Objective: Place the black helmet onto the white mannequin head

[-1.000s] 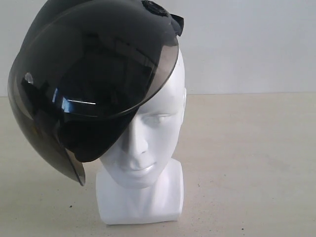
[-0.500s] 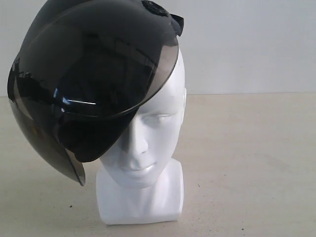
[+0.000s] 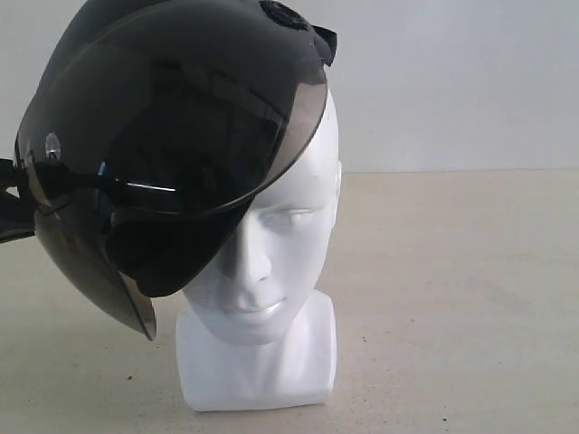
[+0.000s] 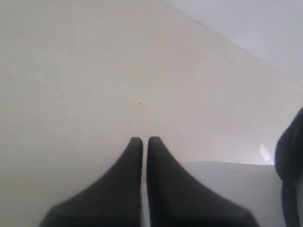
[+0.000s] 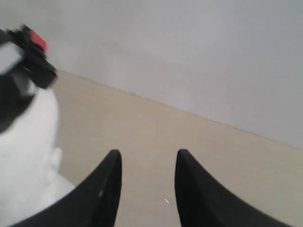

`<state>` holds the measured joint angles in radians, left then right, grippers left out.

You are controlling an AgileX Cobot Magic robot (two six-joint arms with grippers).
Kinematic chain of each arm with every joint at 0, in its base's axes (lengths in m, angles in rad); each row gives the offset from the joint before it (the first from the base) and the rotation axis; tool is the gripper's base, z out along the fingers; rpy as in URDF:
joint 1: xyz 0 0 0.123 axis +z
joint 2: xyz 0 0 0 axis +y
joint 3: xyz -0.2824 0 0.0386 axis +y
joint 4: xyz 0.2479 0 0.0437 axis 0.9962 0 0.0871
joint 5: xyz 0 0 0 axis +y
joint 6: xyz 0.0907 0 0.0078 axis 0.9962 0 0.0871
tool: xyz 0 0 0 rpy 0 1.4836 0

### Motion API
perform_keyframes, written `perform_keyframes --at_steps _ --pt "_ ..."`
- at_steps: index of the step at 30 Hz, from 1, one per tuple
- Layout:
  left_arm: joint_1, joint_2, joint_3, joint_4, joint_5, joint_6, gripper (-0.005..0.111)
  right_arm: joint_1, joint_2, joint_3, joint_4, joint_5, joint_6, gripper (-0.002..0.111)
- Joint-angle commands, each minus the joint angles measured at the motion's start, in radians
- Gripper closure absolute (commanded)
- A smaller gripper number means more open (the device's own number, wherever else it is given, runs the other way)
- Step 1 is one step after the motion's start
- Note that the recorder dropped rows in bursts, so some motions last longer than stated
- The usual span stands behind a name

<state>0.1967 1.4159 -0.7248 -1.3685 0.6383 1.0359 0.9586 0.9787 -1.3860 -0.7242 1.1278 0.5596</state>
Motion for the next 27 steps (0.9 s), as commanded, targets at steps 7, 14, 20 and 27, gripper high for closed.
perform_keyframes --at_steps 7,14,20,27 --pt "0.003 0.073 0.002 -0.100 0.070 0.012 0.102 -0.002 0.241 -0.292 0.169 -0.174 -0.131 0.108" --pt "0.003 0.073 0.002 -0.119 0.100 0.017 0.102 -0.020 0.423 -0.511 0.303 -0.113 -0.158 0.108" --pt "0.001 0.073 0.002 -0.153 0.121 0.039 0.102 -0.082 0.488 -0.520 0.465 -0.101 -0.244 0.108" --pt "0.001 0.073 0.002 -0.190 0.155 0.065 0.102 -0.202 0.520 -0.520 0.511 -0.046 -0.321 0.108"
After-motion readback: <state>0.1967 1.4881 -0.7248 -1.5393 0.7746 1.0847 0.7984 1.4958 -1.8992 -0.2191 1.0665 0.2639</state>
